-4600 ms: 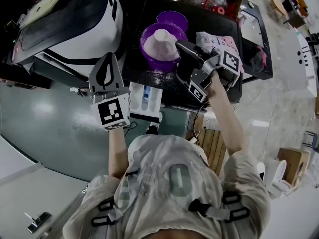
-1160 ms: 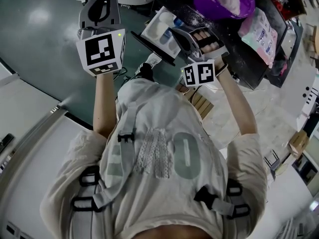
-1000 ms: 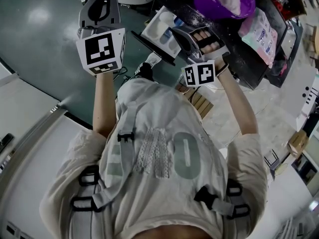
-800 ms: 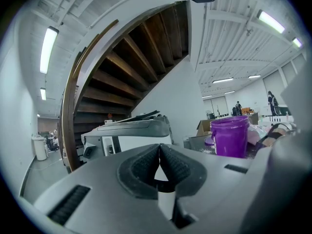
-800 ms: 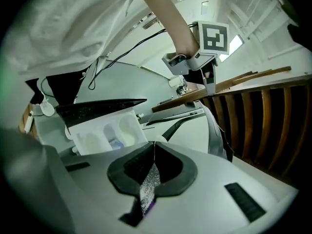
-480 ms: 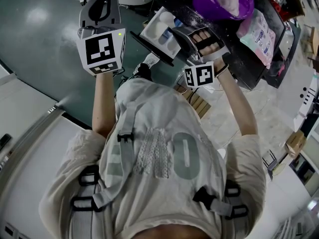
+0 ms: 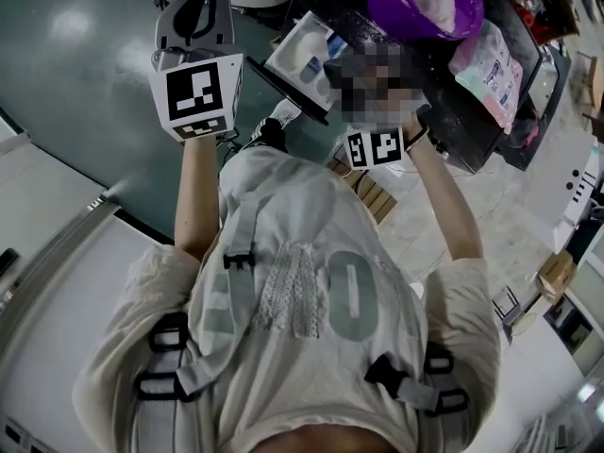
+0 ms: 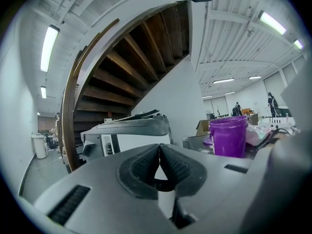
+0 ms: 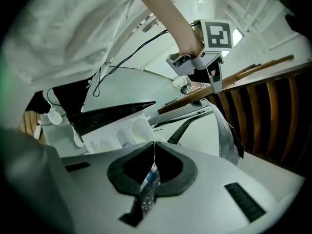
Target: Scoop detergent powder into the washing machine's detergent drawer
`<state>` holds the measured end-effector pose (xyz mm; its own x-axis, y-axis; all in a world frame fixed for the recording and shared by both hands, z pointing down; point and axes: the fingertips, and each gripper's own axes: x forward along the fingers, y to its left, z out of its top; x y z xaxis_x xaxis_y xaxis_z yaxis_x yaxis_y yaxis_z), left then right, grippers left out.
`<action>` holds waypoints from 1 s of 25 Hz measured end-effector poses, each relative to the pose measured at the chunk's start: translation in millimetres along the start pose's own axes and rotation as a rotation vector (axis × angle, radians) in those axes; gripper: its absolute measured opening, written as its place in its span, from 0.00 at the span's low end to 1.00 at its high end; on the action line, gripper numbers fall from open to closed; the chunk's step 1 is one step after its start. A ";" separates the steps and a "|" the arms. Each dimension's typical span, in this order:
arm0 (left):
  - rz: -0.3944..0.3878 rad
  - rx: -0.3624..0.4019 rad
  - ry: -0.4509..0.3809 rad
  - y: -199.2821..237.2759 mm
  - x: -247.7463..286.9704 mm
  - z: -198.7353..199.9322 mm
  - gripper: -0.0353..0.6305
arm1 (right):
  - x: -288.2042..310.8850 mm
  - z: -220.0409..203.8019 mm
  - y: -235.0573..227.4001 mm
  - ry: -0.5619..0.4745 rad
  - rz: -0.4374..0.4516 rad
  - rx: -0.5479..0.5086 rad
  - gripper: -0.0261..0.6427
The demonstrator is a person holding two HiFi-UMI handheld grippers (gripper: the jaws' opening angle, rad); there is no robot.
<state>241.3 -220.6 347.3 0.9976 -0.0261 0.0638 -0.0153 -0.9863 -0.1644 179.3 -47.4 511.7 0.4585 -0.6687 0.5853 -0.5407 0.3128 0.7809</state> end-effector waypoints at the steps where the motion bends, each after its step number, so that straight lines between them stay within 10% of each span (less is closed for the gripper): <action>1: -0.001 0.000 -0.002 -0.4 0.1 0.5 0.09 | -0.1 0.5 0.2 -0.005 0.013 0.045 0.06; 14: -0.032 0.009 -0.036 -12.8 7.7 17.7 0.09 | -12.0 -14.8 -68.5 -0.024 0.042 0.959 0.06; 25: -0.088 0.013 -0.087 -38.0 15.5 52.1 0.09 | -37.6 -13.8 -141.5 -0.109 -0.088 1.230 0.06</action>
<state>260.9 -175.0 303.3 0.9971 0.0754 -0.0072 0.0730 -0.9819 -0.1750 248.4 -57.3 382.3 0.4978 -0.7264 0.4739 -0.8409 -0.5379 0.0587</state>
